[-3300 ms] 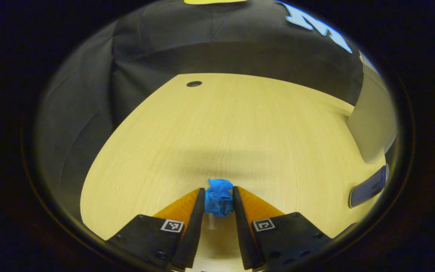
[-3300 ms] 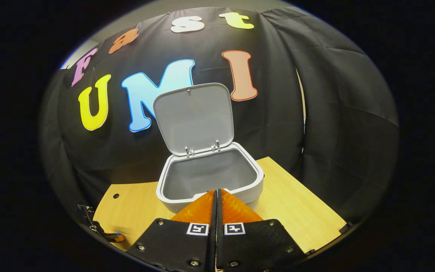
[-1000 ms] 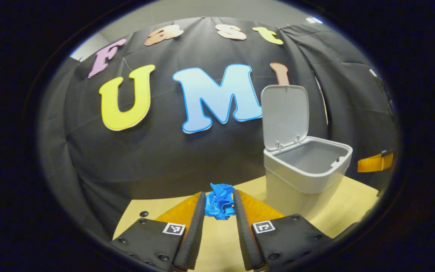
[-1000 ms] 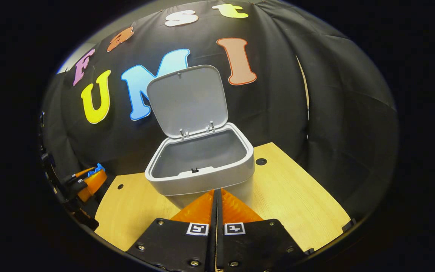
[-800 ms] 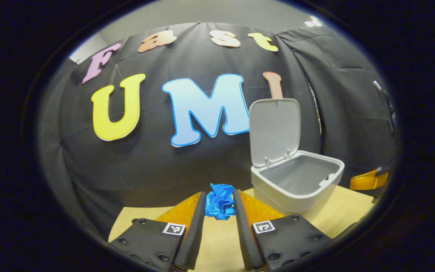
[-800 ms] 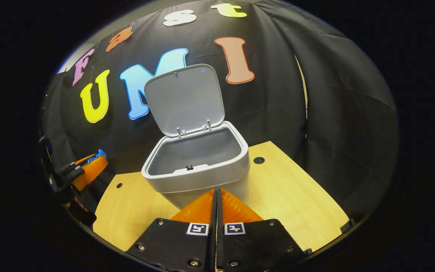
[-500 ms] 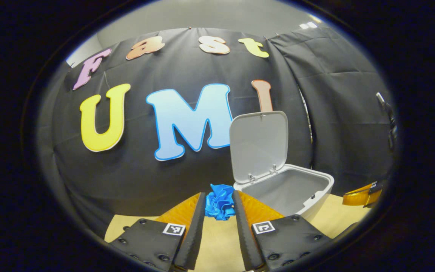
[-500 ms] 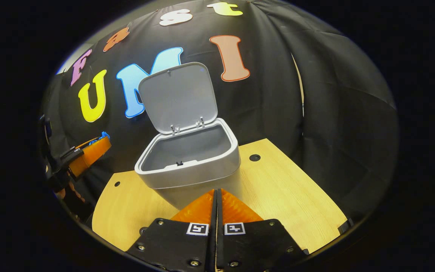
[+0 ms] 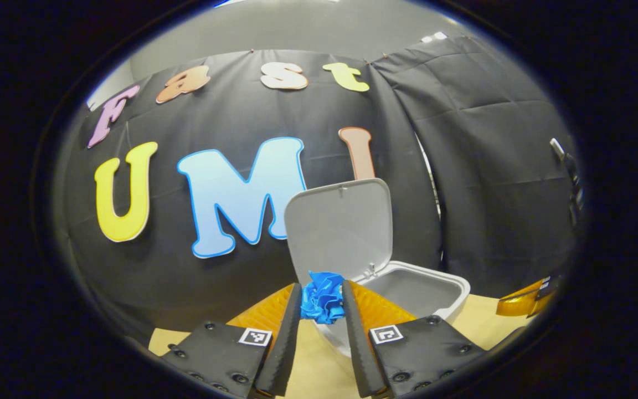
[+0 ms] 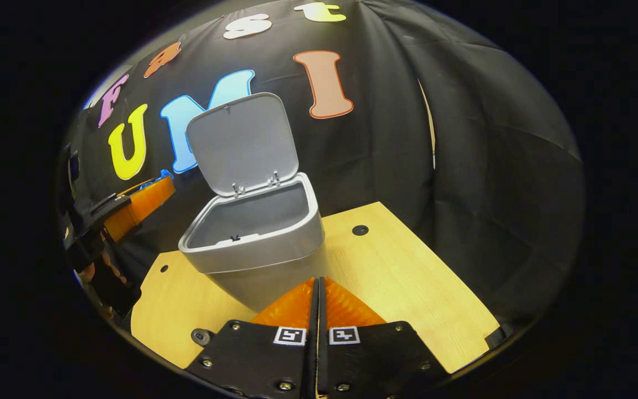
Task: Press the lid of the desktop garbage bin to open it, pick up the crumpled paper on the desktop and throw it into the bin, then pick up the pop can on the desktop and drop it into the bin, and finally close the garbage bin lid.
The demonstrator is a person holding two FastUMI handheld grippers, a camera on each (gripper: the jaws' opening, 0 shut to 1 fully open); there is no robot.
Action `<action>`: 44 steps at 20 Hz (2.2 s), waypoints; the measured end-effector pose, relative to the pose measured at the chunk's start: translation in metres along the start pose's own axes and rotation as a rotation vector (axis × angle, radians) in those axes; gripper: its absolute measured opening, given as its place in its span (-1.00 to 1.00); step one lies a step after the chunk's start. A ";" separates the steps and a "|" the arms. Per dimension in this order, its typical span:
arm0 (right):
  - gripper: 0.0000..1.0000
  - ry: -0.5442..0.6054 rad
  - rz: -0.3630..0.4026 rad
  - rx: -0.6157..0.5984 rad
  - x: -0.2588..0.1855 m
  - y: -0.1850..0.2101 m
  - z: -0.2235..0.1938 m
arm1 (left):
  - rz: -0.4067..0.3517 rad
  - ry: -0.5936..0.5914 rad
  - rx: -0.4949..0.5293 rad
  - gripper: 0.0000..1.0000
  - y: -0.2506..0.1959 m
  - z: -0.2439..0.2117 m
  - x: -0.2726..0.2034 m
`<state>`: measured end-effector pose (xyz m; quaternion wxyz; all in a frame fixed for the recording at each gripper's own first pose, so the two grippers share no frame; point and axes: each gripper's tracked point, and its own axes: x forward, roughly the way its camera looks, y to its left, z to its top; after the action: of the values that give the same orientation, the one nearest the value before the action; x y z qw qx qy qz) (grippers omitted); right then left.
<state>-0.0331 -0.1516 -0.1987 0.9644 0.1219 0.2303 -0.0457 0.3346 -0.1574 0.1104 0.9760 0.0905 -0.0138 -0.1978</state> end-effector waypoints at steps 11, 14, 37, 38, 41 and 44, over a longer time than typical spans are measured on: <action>-0.98 0.009 -0.057 0.021 -0.022 -0.039 -0.006 | -0.047 -0.008 -0.029 1.00 -0.040 0.000 0.023; -0.98 0.013 -0.062 0.023 -0.025 -0.041 -0.011 | -0.038 -0.003 -0.046 1.00 -0.038 -0.001 0.019; -0.98 0.072 0.131 -0.046 -0.022 0.082 -0.045 | 0.254 0.047 -0.111 1.00 0.131 -0.024 -0.110; -0.98 0.078 0.144 -0.050 -0.020 0.090 -0.048 | 0.271 0.049 -0.112 0.92 0.140 -0.026 -0.118; -0.98 0.086 0.178 -0.059 -0.016 0.115 -0.052 | 0.317 0.054 -0.119 1.00 0.165 -0.031 -0.140; -0.98 0.097 0.200 -0.081 -0.011 0.137 -0.058 | 0.361 0.063 -0.125 0.92 0.191 -0.037 -0.162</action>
<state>-0.0480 -0.0039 -0.2142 0.9560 0.1072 0.2650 0.0663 0.2607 0.0848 0.1099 0.9993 0.0319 0.0131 -0.0172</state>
